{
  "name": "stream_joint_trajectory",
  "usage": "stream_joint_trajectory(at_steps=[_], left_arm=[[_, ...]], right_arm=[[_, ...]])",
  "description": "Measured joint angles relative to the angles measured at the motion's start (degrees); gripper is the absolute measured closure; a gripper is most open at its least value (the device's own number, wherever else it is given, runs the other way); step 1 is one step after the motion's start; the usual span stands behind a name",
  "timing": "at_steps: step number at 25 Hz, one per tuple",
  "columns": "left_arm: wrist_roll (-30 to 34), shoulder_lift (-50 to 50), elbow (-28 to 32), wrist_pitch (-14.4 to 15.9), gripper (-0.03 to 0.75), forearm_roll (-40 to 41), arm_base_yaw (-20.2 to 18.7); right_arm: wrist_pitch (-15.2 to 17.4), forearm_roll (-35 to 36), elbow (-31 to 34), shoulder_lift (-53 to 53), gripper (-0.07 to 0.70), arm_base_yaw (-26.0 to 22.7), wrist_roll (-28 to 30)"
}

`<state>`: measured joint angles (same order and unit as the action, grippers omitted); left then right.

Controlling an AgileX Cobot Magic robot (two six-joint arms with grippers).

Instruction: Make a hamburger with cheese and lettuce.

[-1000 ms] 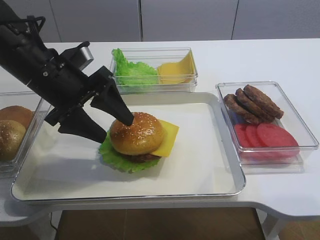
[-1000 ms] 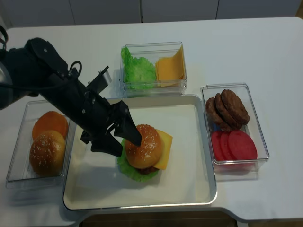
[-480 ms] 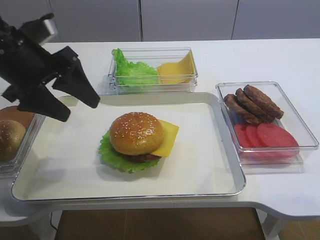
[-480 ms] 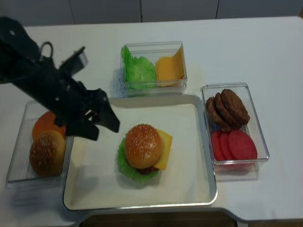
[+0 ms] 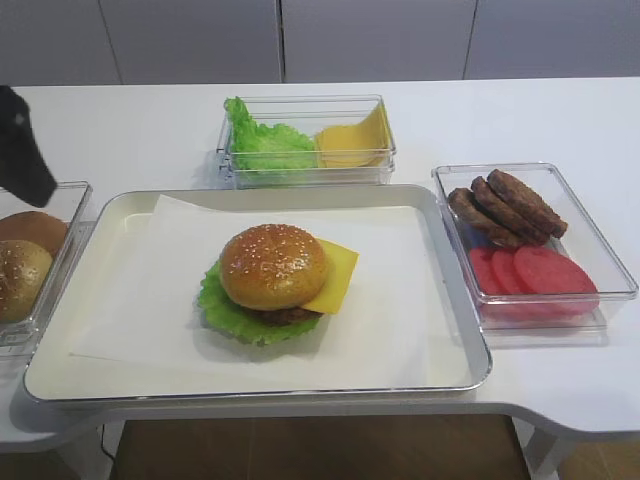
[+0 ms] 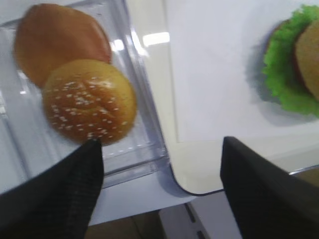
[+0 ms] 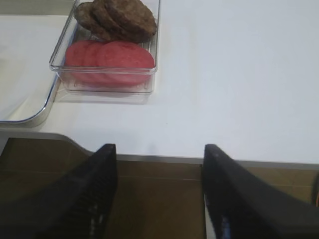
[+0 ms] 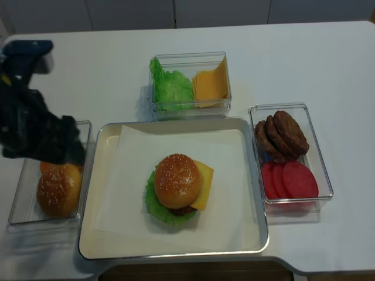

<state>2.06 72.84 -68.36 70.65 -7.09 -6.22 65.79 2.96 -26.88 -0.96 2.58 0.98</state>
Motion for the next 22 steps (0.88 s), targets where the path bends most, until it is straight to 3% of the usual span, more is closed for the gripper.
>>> stream_joint_trajectory(at_steps=[5,9,22], left_arm=[[-3.62,-5.85,0.40,0.38,0.179,9.55,0.00],[-4.63,-11.37,4.22,0.62,0.187,13.74,0.00],[-7.53,-37.06,18.22,1.36,0.227,13.52,0.00]], right_arm=[[0.00,0.00,0.00,0.00,0.200,0.00,0.00],[0.00,0.00,0.00,0.00,0.200,0.00,0.00],[0.00,0.00,0.00,0.00,0.200,0.00,0.00]])
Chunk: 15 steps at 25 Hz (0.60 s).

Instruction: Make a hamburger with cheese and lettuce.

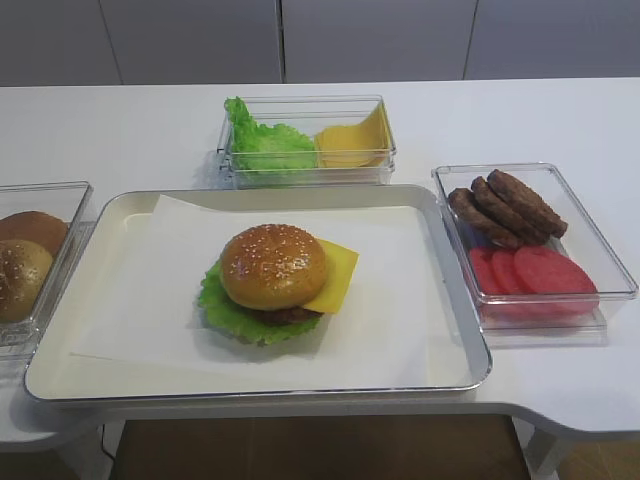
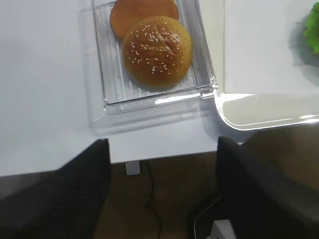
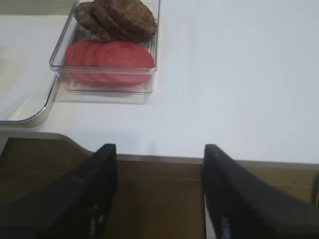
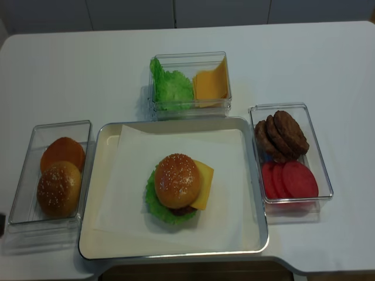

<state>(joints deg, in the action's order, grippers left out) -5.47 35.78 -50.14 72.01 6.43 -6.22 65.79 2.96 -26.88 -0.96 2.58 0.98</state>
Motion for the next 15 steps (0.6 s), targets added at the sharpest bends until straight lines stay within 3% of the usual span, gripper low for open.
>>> stream_joint_trajectory(at_steps=[15], left_arm=[[2.01,-31.15,17.97,0.88,0.272,-1.87,0.00]], right_arm=[[0.00,0.00,0.00,0.00,0.200,0.00,0.00]])
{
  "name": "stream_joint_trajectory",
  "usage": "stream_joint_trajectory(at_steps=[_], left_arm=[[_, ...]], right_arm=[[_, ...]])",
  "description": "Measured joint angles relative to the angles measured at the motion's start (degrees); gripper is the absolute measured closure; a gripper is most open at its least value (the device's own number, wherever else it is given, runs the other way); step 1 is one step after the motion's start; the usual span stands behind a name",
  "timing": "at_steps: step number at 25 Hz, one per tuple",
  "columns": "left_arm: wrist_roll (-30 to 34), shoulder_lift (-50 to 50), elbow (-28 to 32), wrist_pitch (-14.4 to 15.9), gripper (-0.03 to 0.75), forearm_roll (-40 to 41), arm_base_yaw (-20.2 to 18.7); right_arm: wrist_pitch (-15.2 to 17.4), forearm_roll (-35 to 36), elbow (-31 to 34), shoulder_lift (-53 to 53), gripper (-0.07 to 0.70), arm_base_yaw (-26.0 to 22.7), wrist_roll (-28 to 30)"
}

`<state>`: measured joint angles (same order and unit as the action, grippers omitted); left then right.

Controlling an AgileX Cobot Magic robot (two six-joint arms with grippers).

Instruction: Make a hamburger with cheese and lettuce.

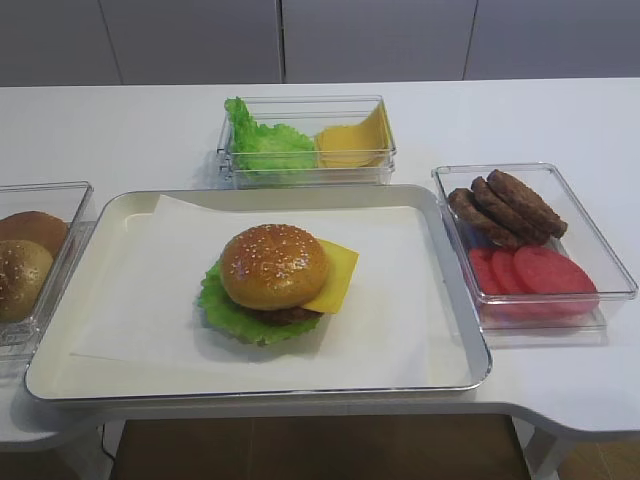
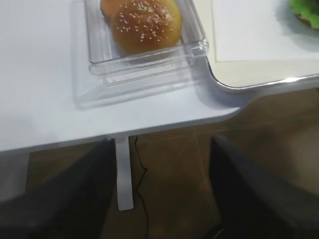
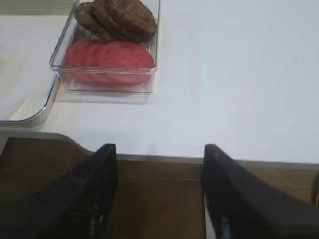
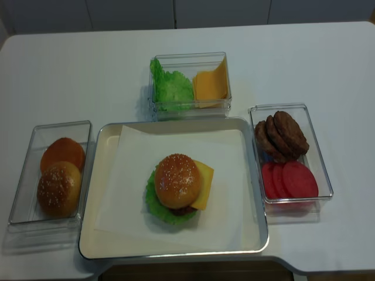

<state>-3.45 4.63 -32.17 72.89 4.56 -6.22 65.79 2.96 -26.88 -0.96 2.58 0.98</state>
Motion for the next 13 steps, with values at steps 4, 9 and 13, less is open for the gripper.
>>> stream_joint_trajectory(at_steps=[4,9,13], left_arm=[[1.97,-4.52,2.18,-1.74,0.290,-1.81,0.00],[2.82,-5.51,3.51,-3.23,0.298,-2.45,0.00],[2.82,-5.59,4.21,-4.43,0.299,-2.45,0.00]], right_arm=[[0.00,0.00,0.00,0.00,0.200,0.00,0.00],[0.00,0.00,0.00,0.00,0.200,0.00,0.00],[0.00,0.08,0.00,0.00,0.200,0.00,0.00]])
